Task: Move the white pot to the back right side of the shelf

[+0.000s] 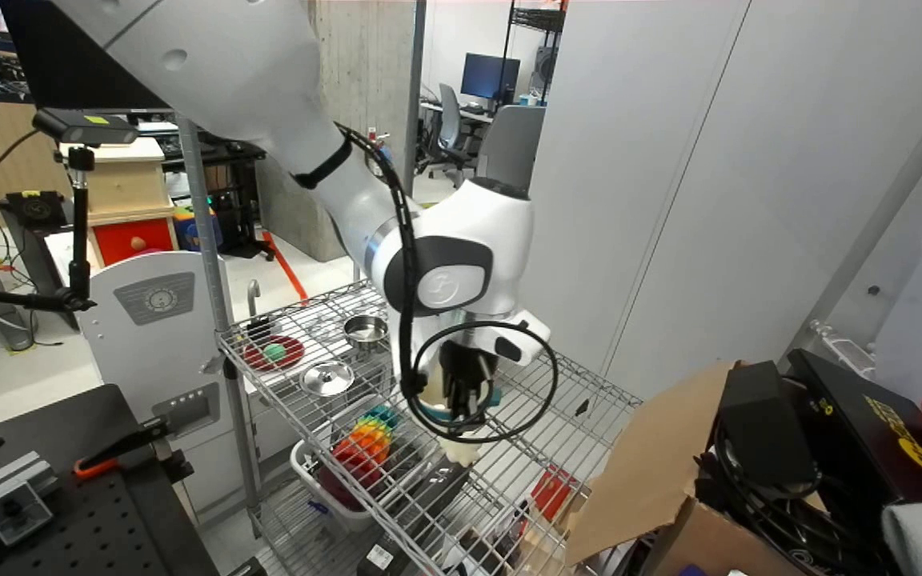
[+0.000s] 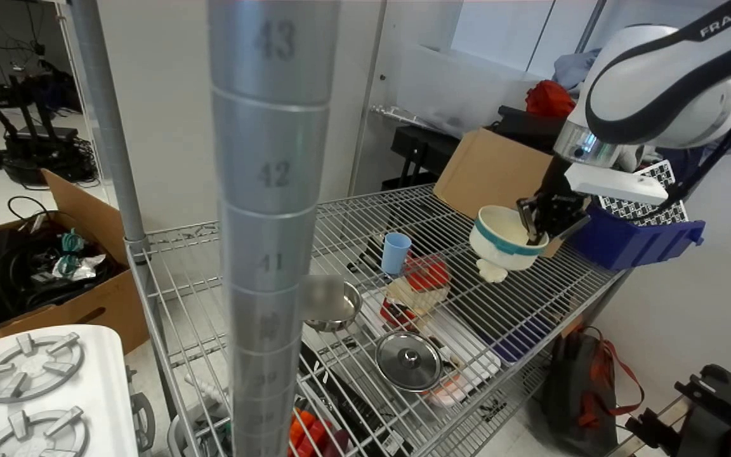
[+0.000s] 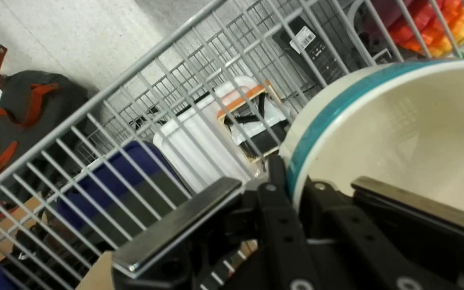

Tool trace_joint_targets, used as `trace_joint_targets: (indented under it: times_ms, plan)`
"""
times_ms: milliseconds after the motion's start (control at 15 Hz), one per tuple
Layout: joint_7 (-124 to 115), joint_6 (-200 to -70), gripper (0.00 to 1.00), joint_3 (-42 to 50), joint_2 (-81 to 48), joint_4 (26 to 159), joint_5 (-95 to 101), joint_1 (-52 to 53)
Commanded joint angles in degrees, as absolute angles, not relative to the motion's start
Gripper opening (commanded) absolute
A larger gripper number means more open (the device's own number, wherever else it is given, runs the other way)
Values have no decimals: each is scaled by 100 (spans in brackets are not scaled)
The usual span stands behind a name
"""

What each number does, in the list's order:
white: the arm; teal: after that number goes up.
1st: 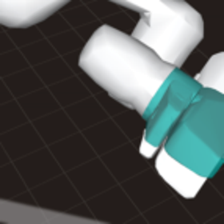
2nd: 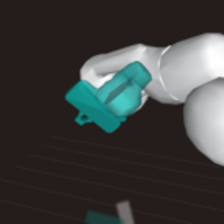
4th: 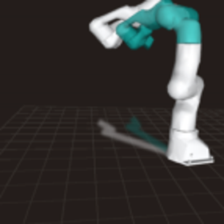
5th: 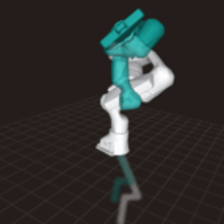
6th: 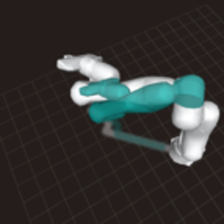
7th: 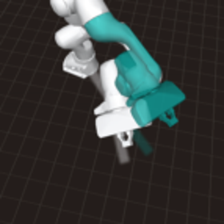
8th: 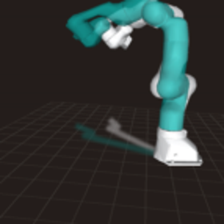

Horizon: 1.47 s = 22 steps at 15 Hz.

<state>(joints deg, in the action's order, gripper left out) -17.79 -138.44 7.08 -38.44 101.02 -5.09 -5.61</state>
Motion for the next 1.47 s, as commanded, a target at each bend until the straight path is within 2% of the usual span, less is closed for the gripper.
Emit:
trace_joint_targets:
  times_ms: [0, 800, 1400]
  plan:
    - [-1588, -13193, 2, 617, -4581, 8658, -848, -924]
    - [-2707, -12768, 2, 761, -6896, 5280, -978, -1183]
    - [-3428, -11853, 2, 835, -8442, 3085, -798, -1573]
